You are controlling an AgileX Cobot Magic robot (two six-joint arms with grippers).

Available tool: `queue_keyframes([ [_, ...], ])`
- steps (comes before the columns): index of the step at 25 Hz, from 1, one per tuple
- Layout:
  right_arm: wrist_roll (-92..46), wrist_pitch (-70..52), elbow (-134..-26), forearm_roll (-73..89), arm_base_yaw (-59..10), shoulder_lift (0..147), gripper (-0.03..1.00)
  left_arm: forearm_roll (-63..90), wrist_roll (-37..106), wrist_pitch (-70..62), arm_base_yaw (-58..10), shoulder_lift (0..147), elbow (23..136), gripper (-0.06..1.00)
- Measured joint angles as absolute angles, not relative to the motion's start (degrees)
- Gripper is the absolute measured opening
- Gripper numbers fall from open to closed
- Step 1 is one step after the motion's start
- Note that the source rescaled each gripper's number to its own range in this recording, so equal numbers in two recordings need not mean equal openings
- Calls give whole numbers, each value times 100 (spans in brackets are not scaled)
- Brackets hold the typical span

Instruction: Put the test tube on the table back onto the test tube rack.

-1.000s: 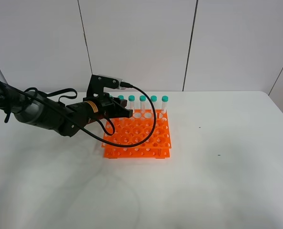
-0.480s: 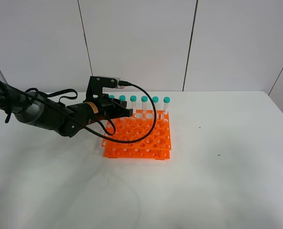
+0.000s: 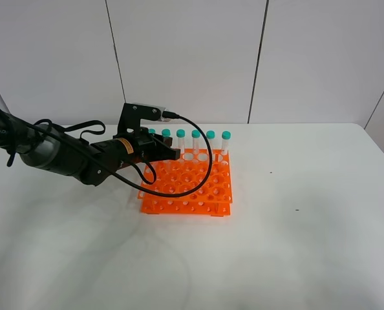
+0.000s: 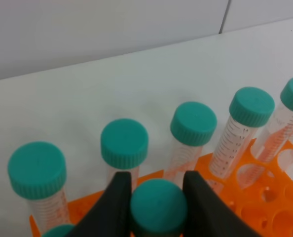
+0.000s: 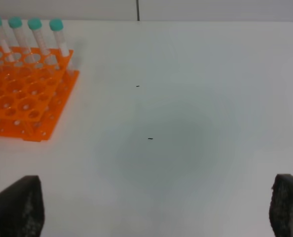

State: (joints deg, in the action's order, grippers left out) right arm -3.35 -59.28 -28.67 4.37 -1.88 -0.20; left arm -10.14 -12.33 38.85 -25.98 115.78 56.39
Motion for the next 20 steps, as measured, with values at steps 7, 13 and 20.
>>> queue_keyframes([
  [7, -335, -5928, -2867, 437, -188, -20, 100, -1021, -1235, 3885, -2598, 11578, 5639, 5],
  [13, -335, -5928, -2867, 437, -188, -20, 100, -1029, -1320, 3879, -2598, 11578, 5639, 27],
  [20, -335, -5928, -2867, 437, -188, -20, 100, -1036, -1338, 3821, -2598, 11276, 5629, 31],
])
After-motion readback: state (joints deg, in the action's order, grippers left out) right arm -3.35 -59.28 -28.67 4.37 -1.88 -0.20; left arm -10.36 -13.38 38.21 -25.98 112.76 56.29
